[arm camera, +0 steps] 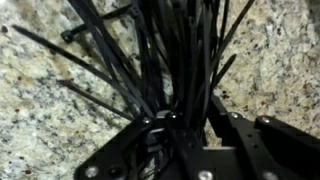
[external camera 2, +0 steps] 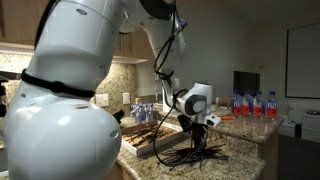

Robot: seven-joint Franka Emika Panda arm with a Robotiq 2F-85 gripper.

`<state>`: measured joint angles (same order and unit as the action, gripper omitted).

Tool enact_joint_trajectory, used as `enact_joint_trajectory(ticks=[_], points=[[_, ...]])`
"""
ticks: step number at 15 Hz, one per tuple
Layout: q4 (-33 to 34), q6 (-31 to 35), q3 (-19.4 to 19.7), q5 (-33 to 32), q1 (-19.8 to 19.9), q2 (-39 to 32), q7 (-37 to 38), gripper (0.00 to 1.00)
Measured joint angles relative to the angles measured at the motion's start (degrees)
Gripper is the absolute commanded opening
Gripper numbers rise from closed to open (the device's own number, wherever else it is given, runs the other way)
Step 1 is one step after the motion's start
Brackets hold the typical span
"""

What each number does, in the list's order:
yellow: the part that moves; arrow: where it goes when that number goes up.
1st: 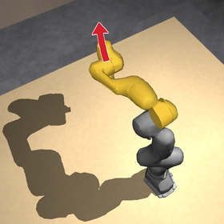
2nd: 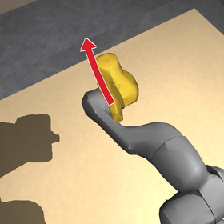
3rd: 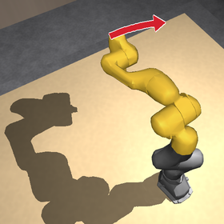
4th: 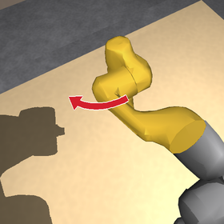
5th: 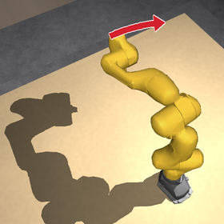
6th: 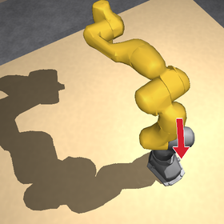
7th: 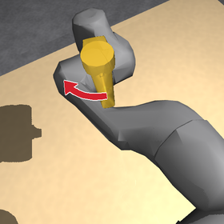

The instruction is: Remove the zip ties from the box

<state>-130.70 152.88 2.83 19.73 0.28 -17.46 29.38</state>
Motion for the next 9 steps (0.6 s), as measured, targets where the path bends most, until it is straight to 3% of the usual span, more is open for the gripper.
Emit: enact_joint_trajectory(ticks=[5, 9], points=[[-0.02, -0.01, -0.3, 0.01, -0.19, -0.07, 0.0, 0.97], [-0.05, -0.07, -1.15, 0.03, -0.35, 0.02, -0.01, 1.0]])
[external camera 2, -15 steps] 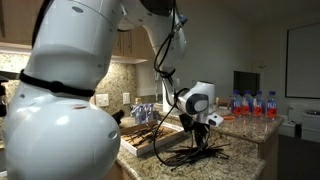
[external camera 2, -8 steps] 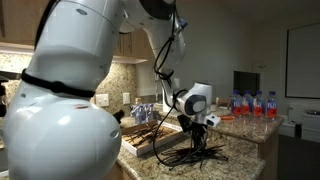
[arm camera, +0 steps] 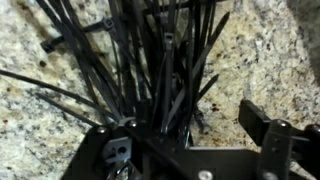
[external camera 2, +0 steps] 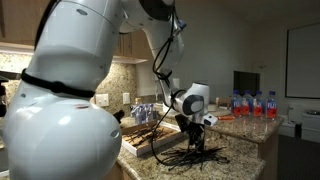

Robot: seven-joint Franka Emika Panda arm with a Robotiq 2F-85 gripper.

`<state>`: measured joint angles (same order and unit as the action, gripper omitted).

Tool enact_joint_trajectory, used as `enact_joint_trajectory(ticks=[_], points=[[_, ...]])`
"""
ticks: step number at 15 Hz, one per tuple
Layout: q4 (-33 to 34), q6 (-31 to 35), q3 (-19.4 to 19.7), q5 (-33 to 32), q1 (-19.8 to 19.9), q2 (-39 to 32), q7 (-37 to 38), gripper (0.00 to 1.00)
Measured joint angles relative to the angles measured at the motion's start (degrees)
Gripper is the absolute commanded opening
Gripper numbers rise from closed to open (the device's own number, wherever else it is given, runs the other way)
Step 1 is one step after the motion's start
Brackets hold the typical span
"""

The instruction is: Remove the zip ties from the box

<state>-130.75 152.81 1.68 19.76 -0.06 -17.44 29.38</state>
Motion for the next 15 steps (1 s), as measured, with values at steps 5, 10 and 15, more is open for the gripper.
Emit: enact_joint_trajectory(ticks=[5, 10, 15], points=[[-0.56, -0.74, -0.89, 0.0, -0.3, 1.82, 0.0, 1.0], [-2.35, -6.1, -1.16, -0.03, -0.43, 6.71, -1.83, 1.0], [-2.47, -16.07, -1.19, -0.02, -0.42, 13.19, -6.23, 1.0]])
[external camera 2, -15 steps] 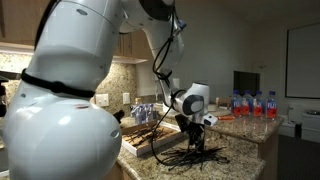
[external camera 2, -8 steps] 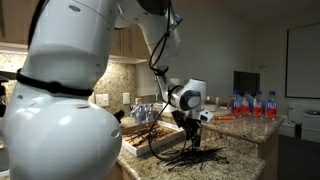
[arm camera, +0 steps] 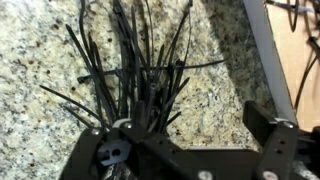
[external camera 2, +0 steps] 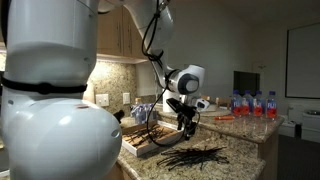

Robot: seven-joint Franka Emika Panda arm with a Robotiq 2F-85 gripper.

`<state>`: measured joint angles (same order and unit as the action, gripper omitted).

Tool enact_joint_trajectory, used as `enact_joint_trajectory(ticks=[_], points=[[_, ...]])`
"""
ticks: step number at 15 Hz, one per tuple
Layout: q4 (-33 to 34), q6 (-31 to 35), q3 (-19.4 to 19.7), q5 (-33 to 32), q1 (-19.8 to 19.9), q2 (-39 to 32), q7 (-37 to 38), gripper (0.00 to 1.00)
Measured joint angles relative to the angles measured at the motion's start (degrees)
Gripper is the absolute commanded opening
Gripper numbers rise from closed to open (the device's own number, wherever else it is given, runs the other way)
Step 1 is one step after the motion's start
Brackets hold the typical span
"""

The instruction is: Remove the zip ties from the box

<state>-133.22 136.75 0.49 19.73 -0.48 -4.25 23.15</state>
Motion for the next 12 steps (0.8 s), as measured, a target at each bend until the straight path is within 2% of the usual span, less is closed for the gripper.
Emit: enact_joint_trajectory(ticks=[3, 6, 12], points=[[0.33, -4.87, -0.45, -0.39, -0.07, 3.75, -2.0, 1.0], [1.59, -6.59, -2.09, -2.7, -1.24, 6.2, -2.11, 1.0], [8.7, -9.3, -6.89, -7.2, -5.86, 5.09, -2.0, 1.0]])
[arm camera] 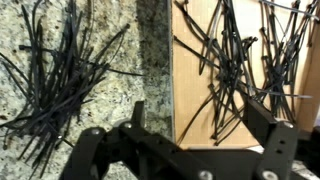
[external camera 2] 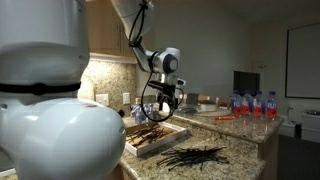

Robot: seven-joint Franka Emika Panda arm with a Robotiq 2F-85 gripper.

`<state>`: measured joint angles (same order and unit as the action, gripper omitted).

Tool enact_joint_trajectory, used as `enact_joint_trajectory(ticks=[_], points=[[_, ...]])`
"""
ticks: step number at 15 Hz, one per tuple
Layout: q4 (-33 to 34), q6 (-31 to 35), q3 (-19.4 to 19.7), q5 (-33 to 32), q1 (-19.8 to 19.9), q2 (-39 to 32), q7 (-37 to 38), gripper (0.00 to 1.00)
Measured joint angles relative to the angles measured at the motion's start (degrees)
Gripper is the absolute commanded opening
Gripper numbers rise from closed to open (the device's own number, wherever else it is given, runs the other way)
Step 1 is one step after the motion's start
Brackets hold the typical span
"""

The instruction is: Remove the zip ties from the box

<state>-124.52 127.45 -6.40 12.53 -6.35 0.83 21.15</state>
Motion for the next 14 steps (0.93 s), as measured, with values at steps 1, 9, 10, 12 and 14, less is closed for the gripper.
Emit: enact_joint_trajectory(ticks=[1, 9, 10, 12, 14], points=[[1.69, -0.3, -0.75, -0.73, -0.78, -0.98, 0.02, 1.0], [18.63, -3.48, -3.02, -6.77, -6.0, -14.86, 0.13, 1.0], [20.54, -3.66, -3.0, -7.77, -6.78, -16.67, 0.62, 1.0], [23.65, -3.67, -2.85, -9.52, -8.39, -20.11, 2.18, 1.0], [25.99, -3.67, -2.42, -11.15, -10.12, -23.28, 4.36, 1.0]])
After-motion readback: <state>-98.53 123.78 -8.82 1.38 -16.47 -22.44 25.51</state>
